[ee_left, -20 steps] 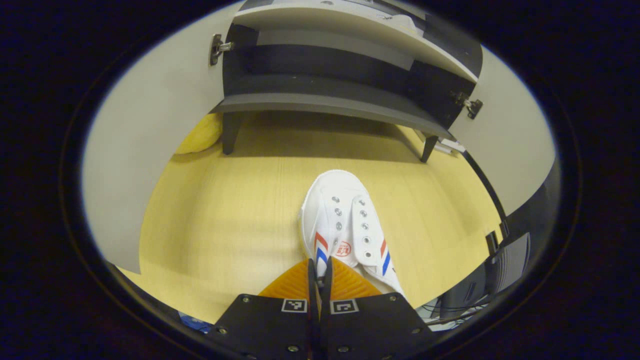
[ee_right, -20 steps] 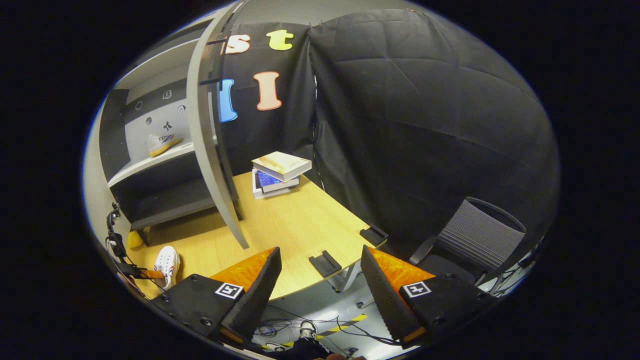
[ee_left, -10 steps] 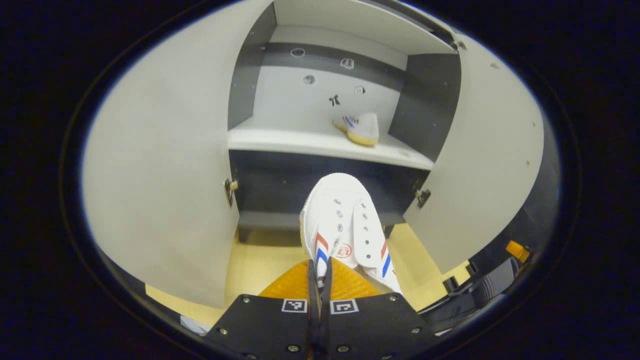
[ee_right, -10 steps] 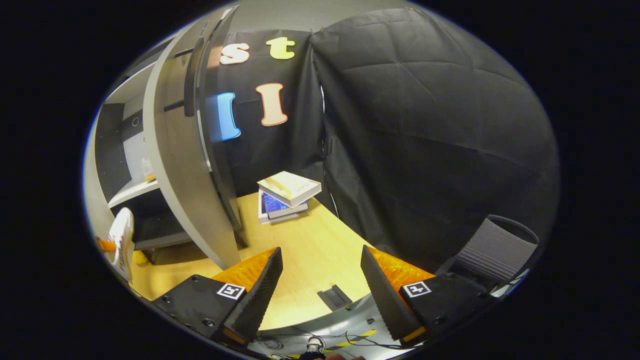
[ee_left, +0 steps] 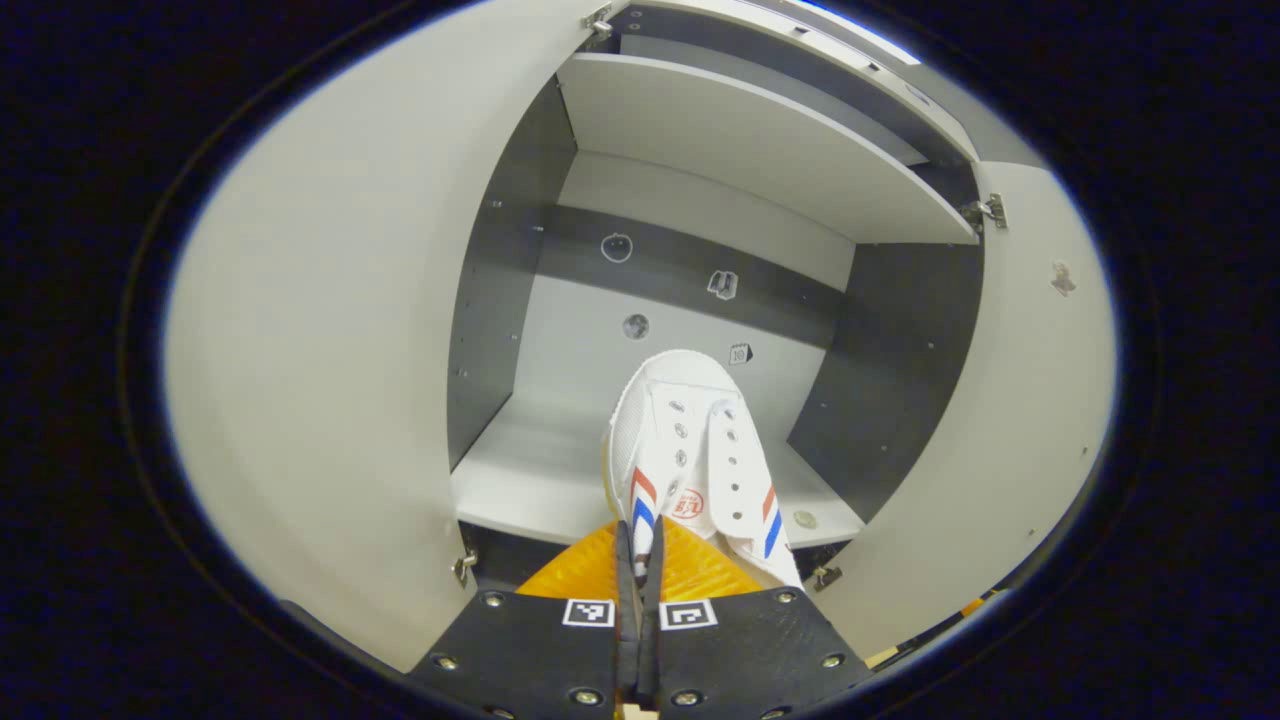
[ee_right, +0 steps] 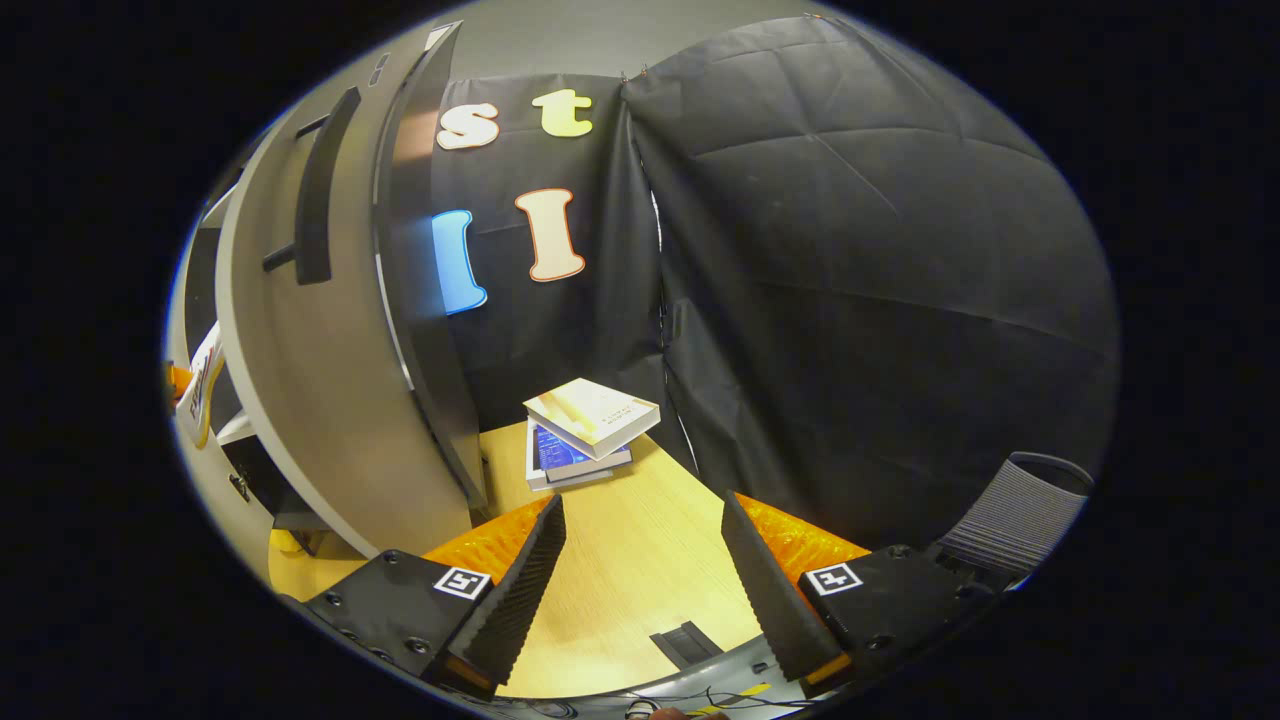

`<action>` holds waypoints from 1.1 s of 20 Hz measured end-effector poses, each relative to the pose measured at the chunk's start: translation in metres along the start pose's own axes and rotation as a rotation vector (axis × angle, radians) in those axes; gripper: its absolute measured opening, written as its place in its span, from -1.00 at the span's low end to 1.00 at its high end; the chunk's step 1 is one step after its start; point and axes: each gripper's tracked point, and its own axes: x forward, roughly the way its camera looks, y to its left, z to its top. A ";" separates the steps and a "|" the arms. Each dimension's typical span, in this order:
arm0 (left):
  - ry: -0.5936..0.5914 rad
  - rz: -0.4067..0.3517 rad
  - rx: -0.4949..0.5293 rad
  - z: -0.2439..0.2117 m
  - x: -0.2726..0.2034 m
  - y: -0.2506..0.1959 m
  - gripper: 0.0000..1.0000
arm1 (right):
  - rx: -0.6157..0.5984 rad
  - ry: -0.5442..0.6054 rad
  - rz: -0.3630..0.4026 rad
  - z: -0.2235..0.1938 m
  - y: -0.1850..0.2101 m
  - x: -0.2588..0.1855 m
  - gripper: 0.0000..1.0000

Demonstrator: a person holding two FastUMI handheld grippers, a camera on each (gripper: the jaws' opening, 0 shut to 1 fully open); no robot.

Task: Grab one shoe with the right hand and put it into the shoe cabinet, grab the other shoe with the left hand and put it into the shoe cabinet; then close the right door with the right hand and the left door with the left hand.

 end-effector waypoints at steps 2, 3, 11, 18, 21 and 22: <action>-0.034 0.028 0.030 0.001 -0.001 -0.001 -0.97 | 0.011 0.001 0.005 0.001 -0.002 0.004 0.96; -0.047 0.037 0.035 0.002 -0.001 -0.001 -1.00 | 0.015 -0.002 0.003 0.003 -0.006 0.007 0.96; 0.001 0.038 0.028 0.002 -0.002 0.000 -1.00 | 0.073 -0.089 -0.054 0.041 -0.042 0.021 0.97; 0.116 0.074 0.037 -0.027 0.014 0.004 -0.96 | 0.071 -0.114 -0.088 0.050 -0.057 0.016 0.96; 0.040 0.033 0.022 -0.012 0.009 -0.004 -0.41 | 0.070 -0.106 -0.074 0.051 -0.051 0.020 0.96; 0.018 0.021 0.012 -0.007 0.000 -0.007 0.02 | 0.064 -0.111 -0.068 0.056 -0.048 0.021 0.96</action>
